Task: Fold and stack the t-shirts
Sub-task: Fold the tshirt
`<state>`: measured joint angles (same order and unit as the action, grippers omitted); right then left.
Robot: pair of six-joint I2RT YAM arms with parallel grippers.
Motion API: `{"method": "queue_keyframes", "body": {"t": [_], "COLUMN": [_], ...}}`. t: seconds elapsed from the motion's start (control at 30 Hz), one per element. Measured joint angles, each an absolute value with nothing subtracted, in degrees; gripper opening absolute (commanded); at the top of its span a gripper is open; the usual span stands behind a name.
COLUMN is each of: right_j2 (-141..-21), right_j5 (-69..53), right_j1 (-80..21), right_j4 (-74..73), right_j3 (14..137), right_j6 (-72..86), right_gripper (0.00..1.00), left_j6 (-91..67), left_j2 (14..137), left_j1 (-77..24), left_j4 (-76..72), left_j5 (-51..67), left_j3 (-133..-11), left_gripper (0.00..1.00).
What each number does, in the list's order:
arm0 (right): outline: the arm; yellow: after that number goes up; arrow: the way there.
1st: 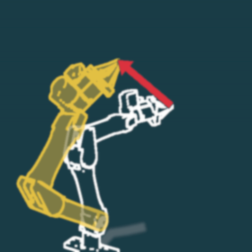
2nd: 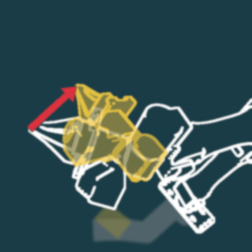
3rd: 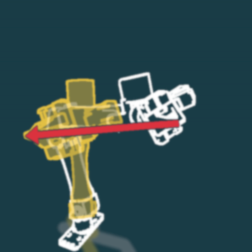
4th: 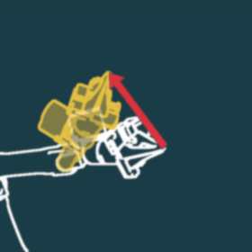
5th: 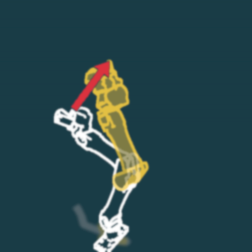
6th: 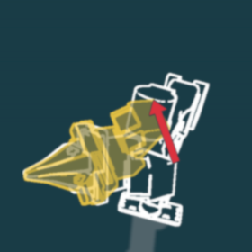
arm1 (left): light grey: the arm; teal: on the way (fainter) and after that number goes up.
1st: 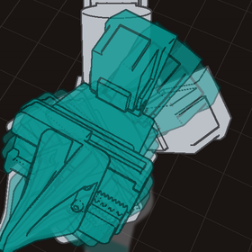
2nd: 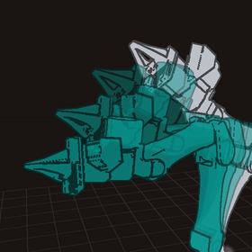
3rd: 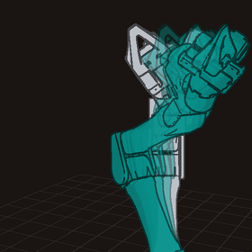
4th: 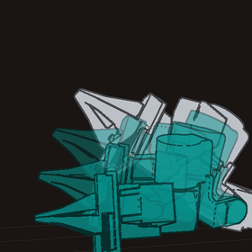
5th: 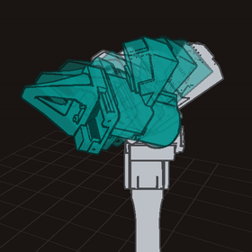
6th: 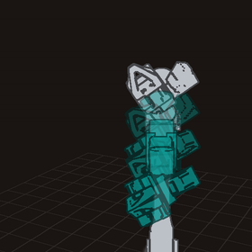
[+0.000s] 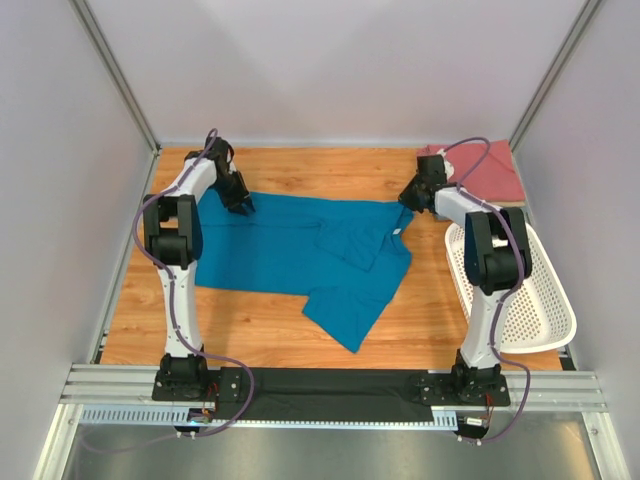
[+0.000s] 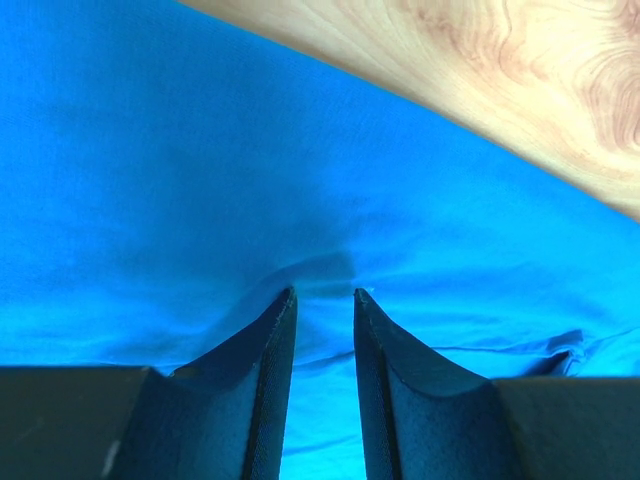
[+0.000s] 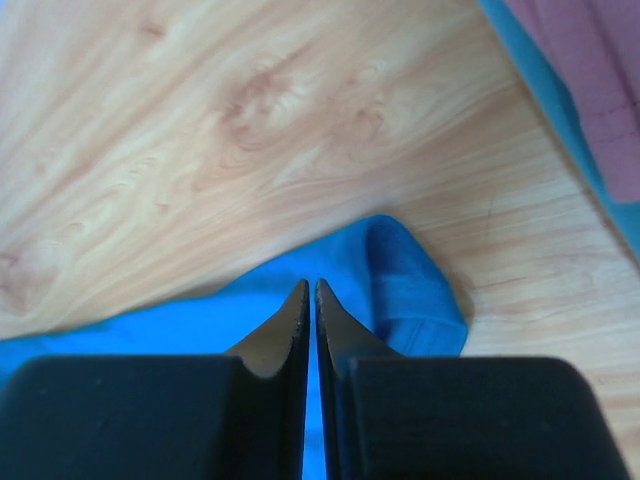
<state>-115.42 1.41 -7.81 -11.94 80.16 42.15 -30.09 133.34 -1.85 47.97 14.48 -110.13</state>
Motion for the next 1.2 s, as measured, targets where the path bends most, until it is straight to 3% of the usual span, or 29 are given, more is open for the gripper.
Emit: {"method": "queue_keyframes", "body": {"t": [0.33, 0.57, 0.63, 0.77, 0.97, 1.2], "right_j2": [-123.11, -119.26, -114.63, -102.28, -84.36, -77.06], "right_j5": [3.33, 3.73, 3.66, 1.87, 5.28, 10.79], "right_j1": [-6.83, -6.61, -7.22, -10.96, -30.59, -55.9], "right_j4": [-14.0, -17.76, -19.31, -23.0, -25.15, -30.7], "right_j3": [86.32, 87.88, 86.74, 83.07, 66.76, 49.39], "right_j6": [41.36, 36.03, 33.89, 27.24, 16.93, 16.36], "right_gripper": [0.04, 0.21, 0.3, 0.38, 0.39, 0.4], "left_j6": [-29.71, -28.1, -27.86, -27.79, -29.45, -33.76], "left_j2": [135.24, 133.84, 130.76, 119.7, 99.18, 86.83], "left_j1": [-1.8, -1.61, -1.52, -1.41, -1.32, 5.28], "left_j4": [49.17, 51.62, 52.23, 52.21, 50.52, 48.62], "left_j5": [14.41, 12.51, 11.75, 9.78, 6.11, 6.79], "left_j3": [-113.69, -114.69, -112.57, -104.84, -89.62, -70.15], "left_gripper": [0.41, 0.51, 0.52, 0.51, 0.52, 0.53]}}
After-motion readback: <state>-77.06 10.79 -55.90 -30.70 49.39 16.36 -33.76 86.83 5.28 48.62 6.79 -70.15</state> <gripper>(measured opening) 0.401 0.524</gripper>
